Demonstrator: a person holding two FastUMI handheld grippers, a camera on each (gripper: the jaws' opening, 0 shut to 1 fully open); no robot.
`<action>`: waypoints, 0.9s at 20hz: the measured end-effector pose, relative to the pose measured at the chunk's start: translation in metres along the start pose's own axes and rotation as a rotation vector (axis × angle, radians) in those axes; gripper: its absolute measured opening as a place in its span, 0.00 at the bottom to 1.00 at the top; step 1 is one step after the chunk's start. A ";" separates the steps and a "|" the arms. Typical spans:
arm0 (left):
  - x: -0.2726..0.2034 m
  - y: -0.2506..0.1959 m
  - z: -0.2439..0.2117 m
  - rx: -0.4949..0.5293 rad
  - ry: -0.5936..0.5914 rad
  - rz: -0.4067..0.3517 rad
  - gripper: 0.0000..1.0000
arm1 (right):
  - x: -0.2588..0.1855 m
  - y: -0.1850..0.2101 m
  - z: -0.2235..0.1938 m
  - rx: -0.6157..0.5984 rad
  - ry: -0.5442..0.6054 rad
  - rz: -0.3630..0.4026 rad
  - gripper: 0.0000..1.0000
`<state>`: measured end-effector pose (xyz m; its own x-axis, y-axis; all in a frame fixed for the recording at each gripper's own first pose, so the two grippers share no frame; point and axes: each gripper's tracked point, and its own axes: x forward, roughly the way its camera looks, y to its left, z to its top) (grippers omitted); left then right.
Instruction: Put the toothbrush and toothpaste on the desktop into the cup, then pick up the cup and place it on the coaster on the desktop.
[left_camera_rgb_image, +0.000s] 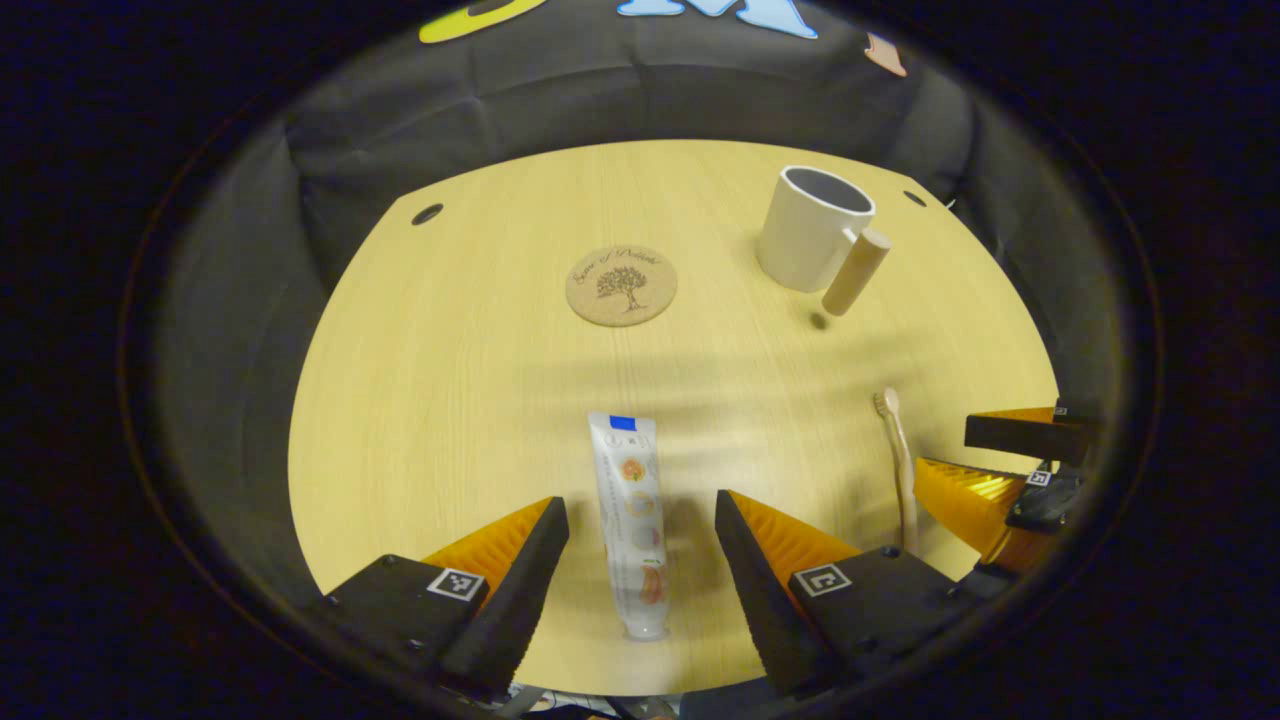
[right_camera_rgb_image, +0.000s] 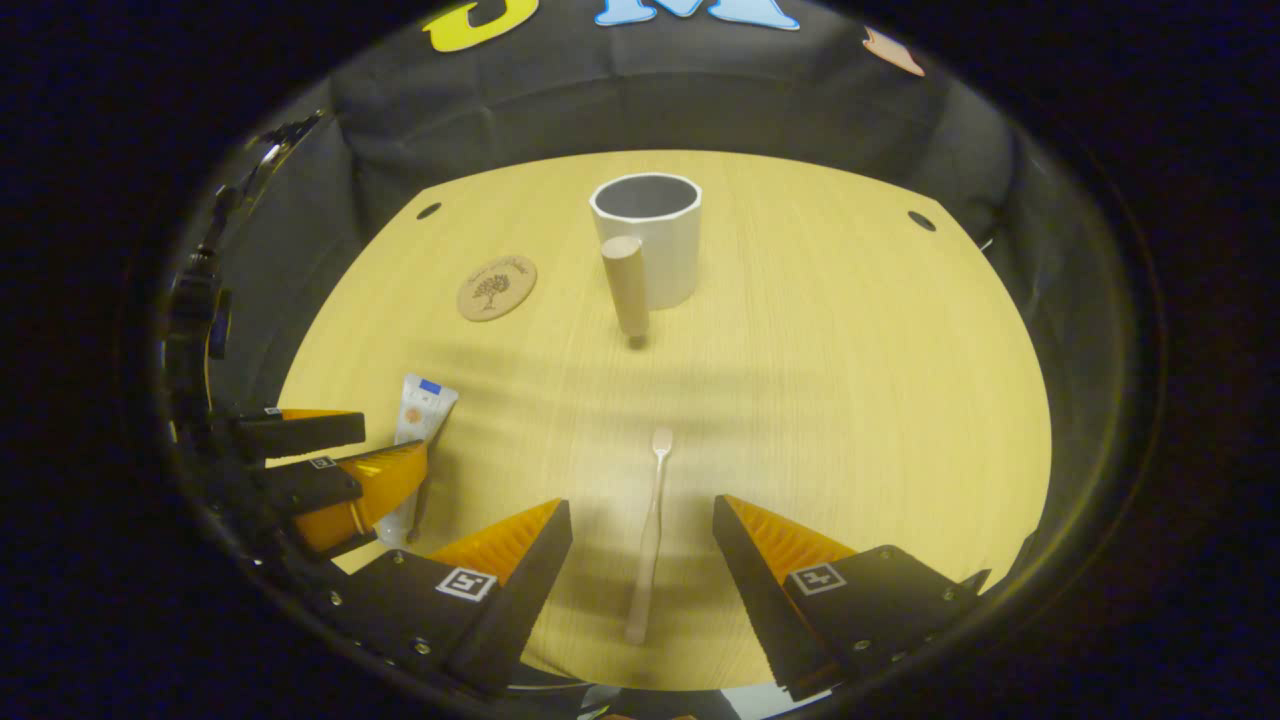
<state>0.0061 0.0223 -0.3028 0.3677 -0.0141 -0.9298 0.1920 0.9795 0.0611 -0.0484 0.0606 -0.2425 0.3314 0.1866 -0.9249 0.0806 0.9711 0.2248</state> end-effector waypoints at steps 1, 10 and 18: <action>0.005 0.001 -0.003 -0.001 0.022 -0.003 0.96 | 0.005 -0.001 -0.002 0.000 0.025 -0.009 0.91; 0.028 0.001 -0.024 -0.003 0.172 -0.043 0.95 | 0.030 0.002 -0.028 -0.002 0.220 -0.038 0.86; 0.033 -0.004 -0.026 0.000 0.185 -0.040 0.60 | 0.035 -0.002 -0.039 -0.034 0.285 -0.085 0.39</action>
<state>-0.0065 0.0236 -0.3430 0.1864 -0.0157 -0.9823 0.2033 0.9788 0.0229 -0.0742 0.0706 -0.2873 0.0476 0.1339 -0.9899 0.0633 0.9886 0.1367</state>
